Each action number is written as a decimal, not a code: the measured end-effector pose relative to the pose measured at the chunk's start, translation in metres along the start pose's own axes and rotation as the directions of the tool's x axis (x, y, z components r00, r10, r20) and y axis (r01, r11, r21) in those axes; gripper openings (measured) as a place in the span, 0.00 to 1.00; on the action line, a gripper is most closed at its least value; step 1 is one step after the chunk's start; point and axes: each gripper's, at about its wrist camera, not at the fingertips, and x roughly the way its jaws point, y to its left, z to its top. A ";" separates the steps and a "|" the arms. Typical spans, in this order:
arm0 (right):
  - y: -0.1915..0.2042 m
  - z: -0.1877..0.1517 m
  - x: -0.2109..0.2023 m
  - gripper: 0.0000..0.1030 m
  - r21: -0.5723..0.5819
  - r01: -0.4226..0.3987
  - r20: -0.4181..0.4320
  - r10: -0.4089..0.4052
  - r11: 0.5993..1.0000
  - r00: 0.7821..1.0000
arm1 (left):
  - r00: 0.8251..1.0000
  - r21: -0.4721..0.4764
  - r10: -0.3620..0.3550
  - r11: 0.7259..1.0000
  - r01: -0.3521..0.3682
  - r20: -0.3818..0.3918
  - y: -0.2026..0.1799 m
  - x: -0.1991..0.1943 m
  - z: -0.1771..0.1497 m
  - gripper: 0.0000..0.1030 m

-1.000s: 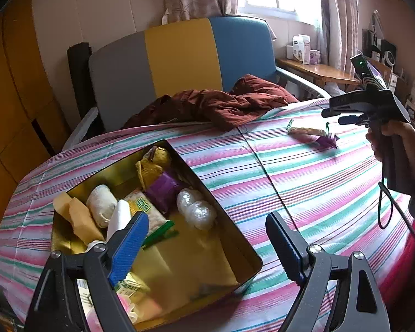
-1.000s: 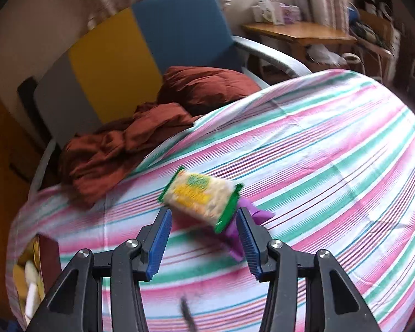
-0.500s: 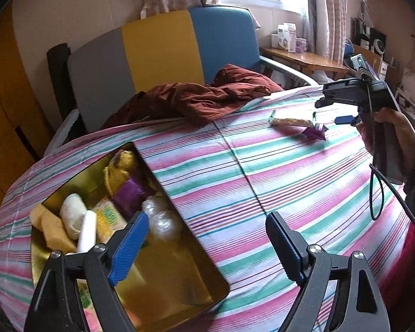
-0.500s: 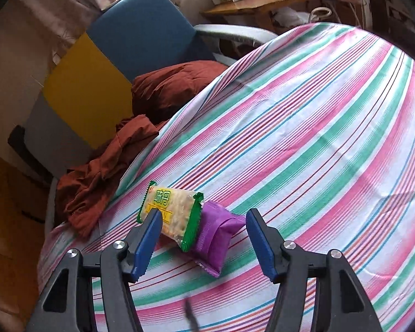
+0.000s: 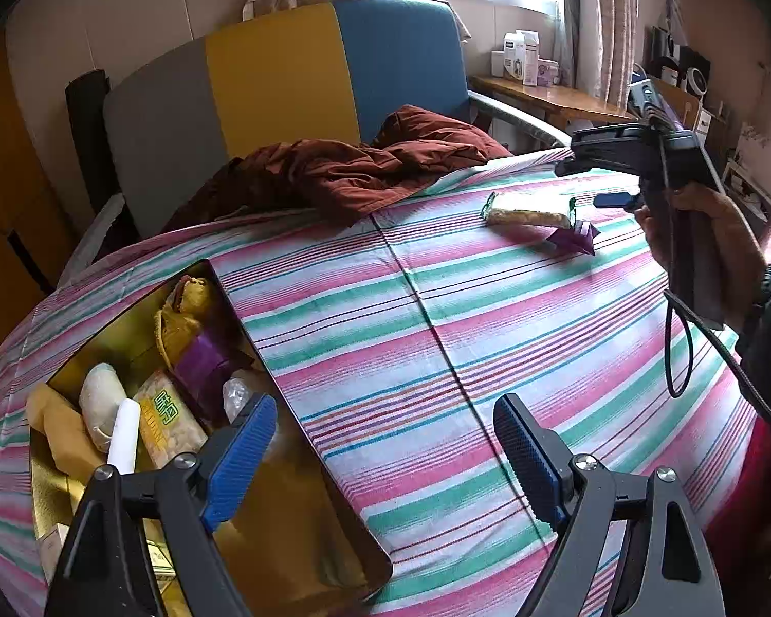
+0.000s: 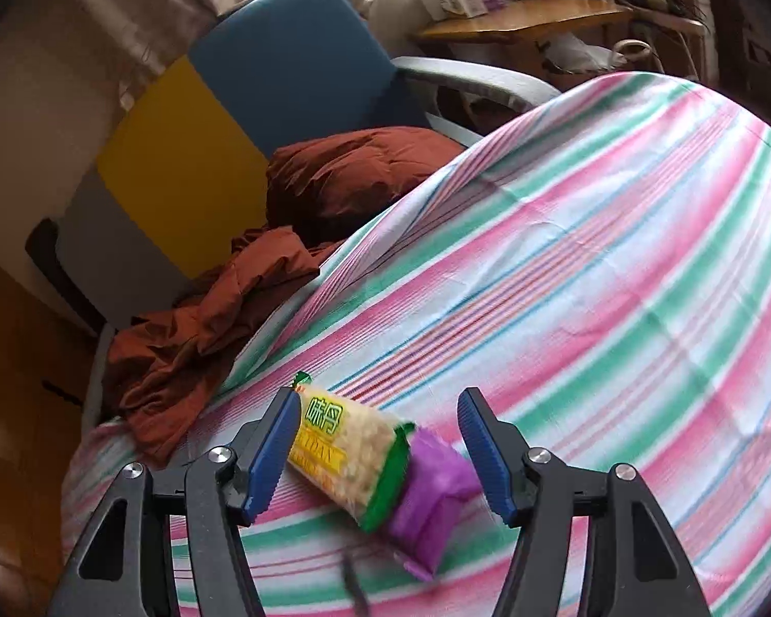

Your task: Organize objects

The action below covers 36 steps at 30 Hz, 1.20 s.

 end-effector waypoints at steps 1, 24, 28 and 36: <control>0.001 0.000 0.005 0.62 -0.010 0.004 -0.010 -0.004 1.000 1.000 | 1.000 0.000 0.001 1.000 -0.001 -0.002 0.000 0.001 0.001 0.84; 0.030 -0.001 -0.004 0.65 -0.207 -0.068 -0.188 0.028 0.976 0.982 | 1.000 -0.039 0.009 0.999 -0.009 0.002 0.014 0.016 0.036 0.86; 0.004 0.006 -0.003 0.65 -0.214 0.040 -0.229 -0.090 0.976 0.969 | 1.000 -0.029 0.001 1.000 -0.001 -0.007 0.010 0.026 0.050 0.86; -0.032 0.002 0.010 0.65 -0.012 0.063 -0.354 -0.063 0.998 0.933 | 1.000 0.009 -0.008 1.000 0.009 -0.026 -0.004 0.048 0.071 0.86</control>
